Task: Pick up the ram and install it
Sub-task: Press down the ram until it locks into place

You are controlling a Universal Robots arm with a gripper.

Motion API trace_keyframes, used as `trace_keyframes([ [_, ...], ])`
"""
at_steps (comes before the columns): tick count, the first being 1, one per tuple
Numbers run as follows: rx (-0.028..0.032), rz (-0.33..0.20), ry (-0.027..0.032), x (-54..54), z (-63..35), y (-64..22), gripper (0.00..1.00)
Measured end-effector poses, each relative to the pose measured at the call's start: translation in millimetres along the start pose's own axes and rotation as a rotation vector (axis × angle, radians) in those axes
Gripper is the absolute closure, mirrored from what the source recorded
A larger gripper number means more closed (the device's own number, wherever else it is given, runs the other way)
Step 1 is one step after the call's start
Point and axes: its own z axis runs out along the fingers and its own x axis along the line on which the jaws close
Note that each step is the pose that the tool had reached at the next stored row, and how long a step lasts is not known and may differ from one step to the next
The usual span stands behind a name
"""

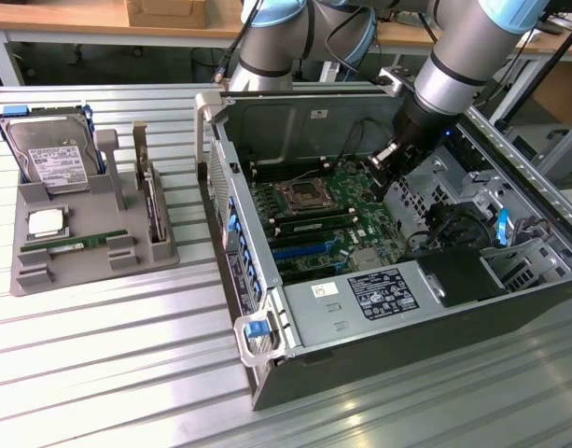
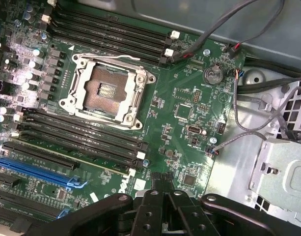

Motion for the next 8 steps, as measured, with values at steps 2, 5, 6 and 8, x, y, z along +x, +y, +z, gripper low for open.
trace_keyframes([
  [2,0.0012,0.021,-0.0006,0.0,0.5,0.0,0.89],
  [5,0.0012,0.050,-0.0020,0.0,1.1,-0.1,0.89],
  [6,0.0011,0.057,-0.0024,0.0,1.2,-0.1,0.89],
  [8,0.0010,0.081,-0.0035,0.0,1.6,-0.1,0.89],
])
